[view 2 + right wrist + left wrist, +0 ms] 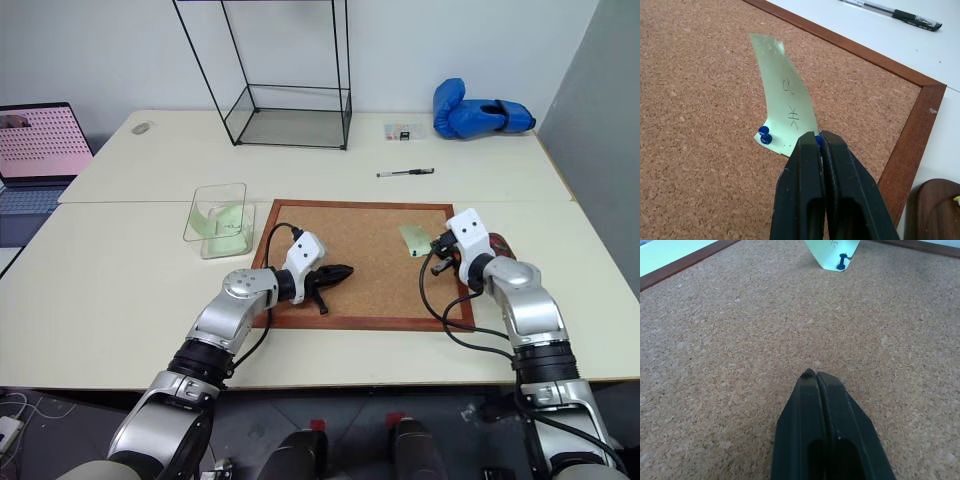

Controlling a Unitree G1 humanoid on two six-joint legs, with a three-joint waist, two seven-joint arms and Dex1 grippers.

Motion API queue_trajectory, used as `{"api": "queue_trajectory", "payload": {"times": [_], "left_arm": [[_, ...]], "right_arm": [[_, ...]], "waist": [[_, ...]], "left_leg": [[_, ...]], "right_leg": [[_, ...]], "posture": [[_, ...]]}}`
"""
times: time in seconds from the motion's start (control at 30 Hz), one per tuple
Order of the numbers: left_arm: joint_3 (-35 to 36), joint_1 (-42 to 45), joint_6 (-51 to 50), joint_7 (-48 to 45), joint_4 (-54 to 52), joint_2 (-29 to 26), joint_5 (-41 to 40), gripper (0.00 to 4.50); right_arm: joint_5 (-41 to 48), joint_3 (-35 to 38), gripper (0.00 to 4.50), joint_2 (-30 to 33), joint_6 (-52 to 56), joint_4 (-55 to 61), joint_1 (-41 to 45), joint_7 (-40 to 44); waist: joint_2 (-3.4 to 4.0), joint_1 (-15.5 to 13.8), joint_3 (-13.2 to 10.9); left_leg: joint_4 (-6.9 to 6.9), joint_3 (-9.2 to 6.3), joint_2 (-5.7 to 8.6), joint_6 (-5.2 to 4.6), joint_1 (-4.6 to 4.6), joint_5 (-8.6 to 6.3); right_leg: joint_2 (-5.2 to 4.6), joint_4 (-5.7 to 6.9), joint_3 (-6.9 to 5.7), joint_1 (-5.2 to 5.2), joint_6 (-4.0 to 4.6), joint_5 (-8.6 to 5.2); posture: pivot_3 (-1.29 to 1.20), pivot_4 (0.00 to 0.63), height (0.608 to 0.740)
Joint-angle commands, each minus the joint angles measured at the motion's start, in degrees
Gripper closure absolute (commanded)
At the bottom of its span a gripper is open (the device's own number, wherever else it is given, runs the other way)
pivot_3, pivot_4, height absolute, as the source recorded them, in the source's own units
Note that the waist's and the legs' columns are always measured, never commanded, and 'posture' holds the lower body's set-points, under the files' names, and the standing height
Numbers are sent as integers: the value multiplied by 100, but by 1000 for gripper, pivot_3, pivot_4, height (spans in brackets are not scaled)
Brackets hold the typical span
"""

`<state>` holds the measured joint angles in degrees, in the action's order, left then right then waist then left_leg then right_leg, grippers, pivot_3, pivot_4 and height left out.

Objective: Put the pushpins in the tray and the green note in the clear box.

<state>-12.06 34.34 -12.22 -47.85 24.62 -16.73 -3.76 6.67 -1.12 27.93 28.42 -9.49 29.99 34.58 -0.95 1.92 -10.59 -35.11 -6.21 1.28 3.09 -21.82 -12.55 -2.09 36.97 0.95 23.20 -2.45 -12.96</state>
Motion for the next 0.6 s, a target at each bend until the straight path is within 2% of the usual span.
{"api": "queue_trajectory", "payload": {"times": [0.03,0.37,0.6], "left_arm": [[-259,-214,-239,-46,240,-36,228,4500],[-250,-222,-235,-41,243,-45,227,4500],[-249,-233,-228,-34,243,-38,224,4500]], "right_arm": [[98,133,4454,84,41,322,15,38],[148,253,4454,289,118,426,-7,99],[192,443,4454,1027,205,582,-233,422]], "waist": [[0,0,0],[0,-1,0],[0,-6,0]], "left_leg": [[0,0,0,0,0,0],[0,0,0,0,-1,0],[0,0,1,0,-3,0]], "right_leg": [[0,0,0,0,0,0],[0,0,1,0,0,0],[0,-4,0,0,0,0]], "posture": [[0,150,740],[0,150,740],[0,150,740]]}}
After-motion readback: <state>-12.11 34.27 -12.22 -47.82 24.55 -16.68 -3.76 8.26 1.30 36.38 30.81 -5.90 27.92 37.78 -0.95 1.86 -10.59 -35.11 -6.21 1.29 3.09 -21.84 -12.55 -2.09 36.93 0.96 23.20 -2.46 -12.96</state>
